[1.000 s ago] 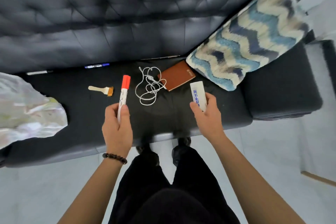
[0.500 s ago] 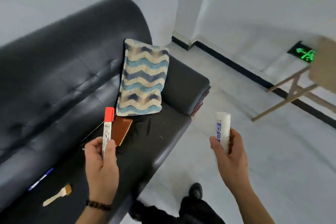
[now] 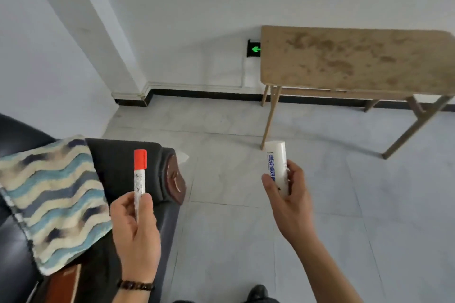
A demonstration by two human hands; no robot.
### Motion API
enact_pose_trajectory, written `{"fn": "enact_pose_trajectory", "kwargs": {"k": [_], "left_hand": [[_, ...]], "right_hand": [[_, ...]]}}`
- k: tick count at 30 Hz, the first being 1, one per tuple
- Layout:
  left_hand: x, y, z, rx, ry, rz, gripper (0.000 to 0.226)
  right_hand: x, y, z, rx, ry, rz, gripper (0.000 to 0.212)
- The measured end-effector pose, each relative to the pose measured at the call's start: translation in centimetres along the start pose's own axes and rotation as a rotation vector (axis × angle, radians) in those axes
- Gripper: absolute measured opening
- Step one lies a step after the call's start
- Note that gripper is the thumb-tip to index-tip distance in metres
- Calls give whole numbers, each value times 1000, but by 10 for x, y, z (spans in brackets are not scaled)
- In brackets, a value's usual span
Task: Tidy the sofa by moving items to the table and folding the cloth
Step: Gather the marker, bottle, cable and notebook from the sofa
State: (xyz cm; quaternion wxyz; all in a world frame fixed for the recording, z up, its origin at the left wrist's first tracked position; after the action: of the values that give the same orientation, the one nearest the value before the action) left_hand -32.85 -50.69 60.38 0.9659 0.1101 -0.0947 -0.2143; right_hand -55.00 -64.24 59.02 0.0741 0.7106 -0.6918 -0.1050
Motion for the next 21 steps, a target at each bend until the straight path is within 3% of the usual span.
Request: {"fn": "enact_pose_trajectory", "kwargs": {"k": [3, 11, 15, 21], "left_hand": [[7, -71, 25, 41, -75, -114, 26], [50, -289, 39, -24, -157, -363, 16], [68, -424, 79, -69, -240, -619, 15], [59, -598, 151, -156, -344, -872, 25]], "right_hand": [[54, 31, 3, 17, -6, 47, 42], [210, 85, 28, -47, -41, 240, 37], [287, 142, 24, -141, -90, 434, 39], [363, 231, 38, -121, -146, 769, 42]]}}
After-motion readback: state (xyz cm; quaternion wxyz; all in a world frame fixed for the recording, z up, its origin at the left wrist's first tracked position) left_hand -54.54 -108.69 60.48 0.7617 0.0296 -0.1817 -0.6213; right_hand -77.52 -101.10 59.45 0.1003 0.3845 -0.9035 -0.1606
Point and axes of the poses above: each hand's wrist, its own x-axis towards the middle knuckle, its own y-axis out of the back of the hand, z = x × y, the point moved 1 cm from there along x, towards the middle knuckle, and after that the axes turned 5 degrees about z, right-handed, at the moved point
